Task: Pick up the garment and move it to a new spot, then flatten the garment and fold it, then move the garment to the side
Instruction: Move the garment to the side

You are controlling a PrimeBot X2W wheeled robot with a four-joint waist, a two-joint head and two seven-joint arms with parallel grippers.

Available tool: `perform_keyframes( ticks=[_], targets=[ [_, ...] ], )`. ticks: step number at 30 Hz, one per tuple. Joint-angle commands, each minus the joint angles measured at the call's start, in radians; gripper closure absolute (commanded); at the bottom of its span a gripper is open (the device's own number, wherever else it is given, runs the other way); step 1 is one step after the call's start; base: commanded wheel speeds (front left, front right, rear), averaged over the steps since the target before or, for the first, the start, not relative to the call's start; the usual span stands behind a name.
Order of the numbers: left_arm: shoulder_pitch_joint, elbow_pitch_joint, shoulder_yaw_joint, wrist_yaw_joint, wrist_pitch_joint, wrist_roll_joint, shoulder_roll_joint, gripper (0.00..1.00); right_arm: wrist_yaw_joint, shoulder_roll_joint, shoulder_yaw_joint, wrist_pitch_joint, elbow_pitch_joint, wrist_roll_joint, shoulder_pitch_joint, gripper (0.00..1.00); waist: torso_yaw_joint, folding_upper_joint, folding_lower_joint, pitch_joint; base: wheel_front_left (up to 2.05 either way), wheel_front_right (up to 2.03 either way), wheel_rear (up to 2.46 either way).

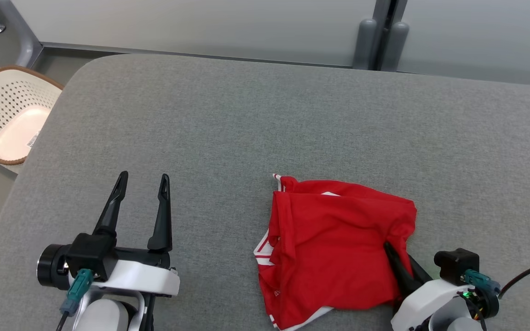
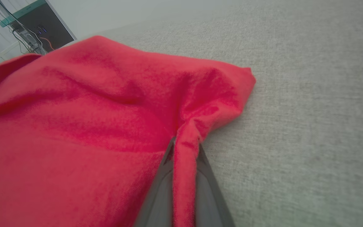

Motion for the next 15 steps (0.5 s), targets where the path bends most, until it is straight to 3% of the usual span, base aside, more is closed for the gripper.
perform_keyframes(
  ticks=[1, 3, 9, 10, 12, 15],
  targets=[
    [-0.017, -0.005, 0.003, 0.001, -0.005, 0.005, 0.005, 0.0, -0.001, -0.012, 0.011, 0.004, 0.028, 0.008, 0.018, 1.0, -0.015, 0.0, 0.0, 0.001, 0.0, 0.0, 0.0],
    [-0.015, -0.017, 0.007, 0.004, -0.006, 0.012, 0.009, 0.0, -0.002, -0.038, 0.026, -0.017, 0.018, 0.002, 0.011, 1.0, -0.045, 0.0, 0.0, 0.002, 0.0, 0.0, 0.0],
    [0.007, -0.06, 0.018, 0.003, -0.006, 0.025, 0.016, 0.0, -0.002, -0.119, 0.072, -0.054, -0.061, -0.027, -0.025, 1.0, -0.221, 0.0, 0.0, 0.006, 0.0, 0.0, 0.0],
    [0.007, -0.06, 0.018, 0.003, -0.006, 0.025, 0.016, 0.0, -0.002, -0.119, 0.072, -0.054, -0.061, -0.027, -0.025, 1.0, -0.221, 0.0, 0.0, 0.006, 0.0, 0.0, 0.0],
    [0.004, -0.072, 0.018, -0.002, -0.006, 0.029, 0.017, 0.0, -0.002, -0.169, 0.08, -0.055, -0.112, -0.041, -0.043, 1.0, -0.308, 0.0, 0.0, 0.012, 0.0, 0.0, 0.0],
    [-0.003, -0.08, 0.013, -0.006, -0.006, 0.031, 0.017, 0.0, -0.002, -0.215, 0.076, -0.041, -0.16, -0.047, -0.061, 1.0, -0.382, 0.0, 0.0, 0.02, 0.0, 0.0, 0.0]
  ],
)
